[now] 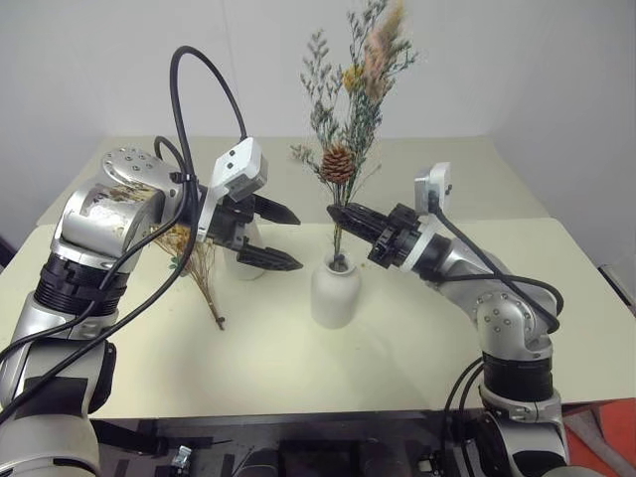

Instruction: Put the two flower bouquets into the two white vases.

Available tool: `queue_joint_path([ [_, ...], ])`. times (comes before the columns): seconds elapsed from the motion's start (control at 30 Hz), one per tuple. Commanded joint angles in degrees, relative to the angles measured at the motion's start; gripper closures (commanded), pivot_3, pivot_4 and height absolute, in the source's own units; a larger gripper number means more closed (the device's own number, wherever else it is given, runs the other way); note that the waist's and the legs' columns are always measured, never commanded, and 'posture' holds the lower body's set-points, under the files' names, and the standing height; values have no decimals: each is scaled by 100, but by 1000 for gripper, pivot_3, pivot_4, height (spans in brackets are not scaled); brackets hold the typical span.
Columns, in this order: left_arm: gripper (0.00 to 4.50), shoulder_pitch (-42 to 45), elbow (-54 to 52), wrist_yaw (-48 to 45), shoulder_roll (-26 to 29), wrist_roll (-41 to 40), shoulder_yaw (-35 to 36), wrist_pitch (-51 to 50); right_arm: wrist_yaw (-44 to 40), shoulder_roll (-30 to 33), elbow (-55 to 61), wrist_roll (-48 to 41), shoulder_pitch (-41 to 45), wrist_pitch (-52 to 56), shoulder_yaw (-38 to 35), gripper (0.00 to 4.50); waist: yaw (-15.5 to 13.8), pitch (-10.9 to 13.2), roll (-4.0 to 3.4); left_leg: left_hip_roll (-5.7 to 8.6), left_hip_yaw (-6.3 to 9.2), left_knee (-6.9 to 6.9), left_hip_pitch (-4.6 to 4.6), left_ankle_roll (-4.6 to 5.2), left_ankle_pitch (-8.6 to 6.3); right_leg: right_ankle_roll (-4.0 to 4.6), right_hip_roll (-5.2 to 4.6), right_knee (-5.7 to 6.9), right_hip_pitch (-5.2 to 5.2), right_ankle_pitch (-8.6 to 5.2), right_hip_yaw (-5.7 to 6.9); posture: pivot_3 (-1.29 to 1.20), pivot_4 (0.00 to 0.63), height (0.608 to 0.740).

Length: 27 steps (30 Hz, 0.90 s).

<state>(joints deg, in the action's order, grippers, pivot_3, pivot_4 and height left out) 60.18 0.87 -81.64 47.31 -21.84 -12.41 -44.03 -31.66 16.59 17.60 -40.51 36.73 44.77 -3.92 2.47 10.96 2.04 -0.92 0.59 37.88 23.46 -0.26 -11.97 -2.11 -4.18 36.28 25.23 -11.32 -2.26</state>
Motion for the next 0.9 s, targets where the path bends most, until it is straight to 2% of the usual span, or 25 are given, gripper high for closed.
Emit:
queue_joint_path([
  [0.03, 0, 40, -49, 12, 43, -27, 116, 65, -190, 130, 73, 165, -87, -342, 105, 2666, 3, 0, 0, 0, 0, 0, -2, 0, 0, -1, 0, 1, 0, -1, 0, 0, 150, 740],
  [0.3, 0, -85, 138, -54, 122, 34, 160, 312, -621, 471, 79, 229, -305, -458, 188, 20, 2, 0, 0, -1, -1, 0, -2, 0, 0, -2, 2, 0, 0, -1, -1, 0, 150, 740],
  [0.6, 0, -314, -57, 34, 334, -84, 342, 233, -1100, 1048, 295, 165, -569, -343, 122, 20, -3, 0, 0, -1, -1, 0, -1, 0, 0, -5, 1, -2, -1, -3, 0, 0, 150, 740],
  [0.9, 0, -973, -697, 503, 655, -406, 892, -324, -2063, 2550, 546, -34, -1070, -238, -274, 20, -9, 0, 1, -1, -2, 0, -9, 0, 0, -29, 0, -6, -10, -17, -1, 0, 150, 740],
])
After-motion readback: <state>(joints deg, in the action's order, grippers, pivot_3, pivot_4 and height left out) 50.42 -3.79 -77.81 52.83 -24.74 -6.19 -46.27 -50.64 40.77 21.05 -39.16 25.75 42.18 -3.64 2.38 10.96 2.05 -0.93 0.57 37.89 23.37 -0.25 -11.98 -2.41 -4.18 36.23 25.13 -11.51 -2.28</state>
